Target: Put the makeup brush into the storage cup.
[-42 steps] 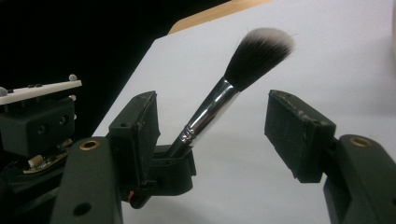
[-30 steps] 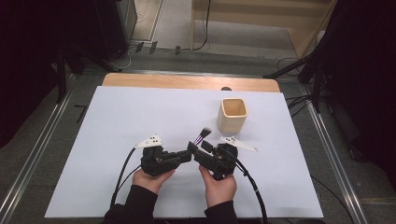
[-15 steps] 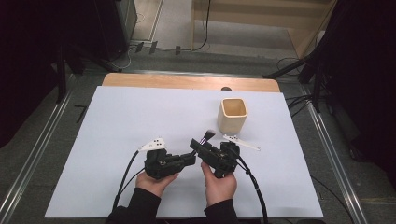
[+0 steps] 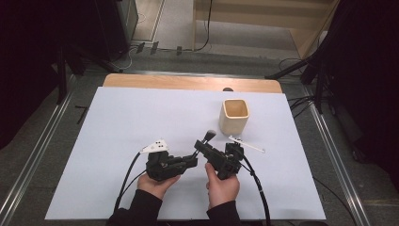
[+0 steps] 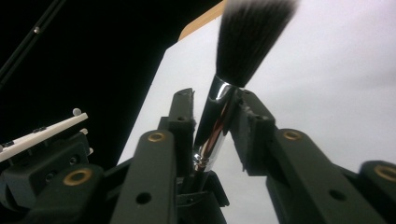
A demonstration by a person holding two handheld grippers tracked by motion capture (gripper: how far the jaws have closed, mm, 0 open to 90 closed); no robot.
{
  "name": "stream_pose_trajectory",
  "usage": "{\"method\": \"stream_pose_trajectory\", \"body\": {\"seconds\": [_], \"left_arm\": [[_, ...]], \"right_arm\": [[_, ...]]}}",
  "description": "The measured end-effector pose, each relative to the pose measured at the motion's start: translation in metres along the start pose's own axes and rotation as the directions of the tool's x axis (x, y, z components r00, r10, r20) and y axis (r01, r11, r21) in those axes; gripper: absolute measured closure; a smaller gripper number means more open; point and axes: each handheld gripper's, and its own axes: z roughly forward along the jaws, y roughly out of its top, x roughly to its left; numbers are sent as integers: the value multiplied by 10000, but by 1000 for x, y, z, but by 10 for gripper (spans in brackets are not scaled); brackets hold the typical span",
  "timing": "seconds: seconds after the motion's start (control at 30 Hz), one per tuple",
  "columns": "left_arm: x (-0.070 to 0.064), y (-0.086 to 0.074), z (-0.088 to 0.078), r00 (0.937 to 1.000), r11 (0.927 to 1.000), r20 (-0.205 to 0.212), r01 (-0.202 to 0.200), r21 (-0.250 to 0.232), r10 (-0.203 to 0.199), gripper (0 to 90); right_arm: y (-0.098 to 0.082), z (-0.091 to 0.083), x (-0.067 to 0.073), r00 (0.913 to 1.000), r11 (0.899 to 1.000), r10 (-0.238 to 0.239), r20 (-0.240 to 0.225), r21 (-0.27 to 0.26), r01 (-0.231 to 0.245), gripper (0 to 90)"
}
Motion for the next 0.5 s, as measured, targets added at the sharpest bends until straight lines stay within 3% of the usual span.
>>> {"method": "stream_pose_trajectory", "body": {"seconds": [0.37, 0.5], "left_arm": [[1, -1, 2, 10000, 10000, 87, -10, 90, 9, 797], [0, 1, 2, 10000, 9998, 87, 30, 173, -31, 795]], "right_arm": [[0, 0, -3, 9980, 9987, 509, -379, 45, -508, 760], [0, -1, -4, 9973, 9990, 443, -593, -24, -446, 766]]}}
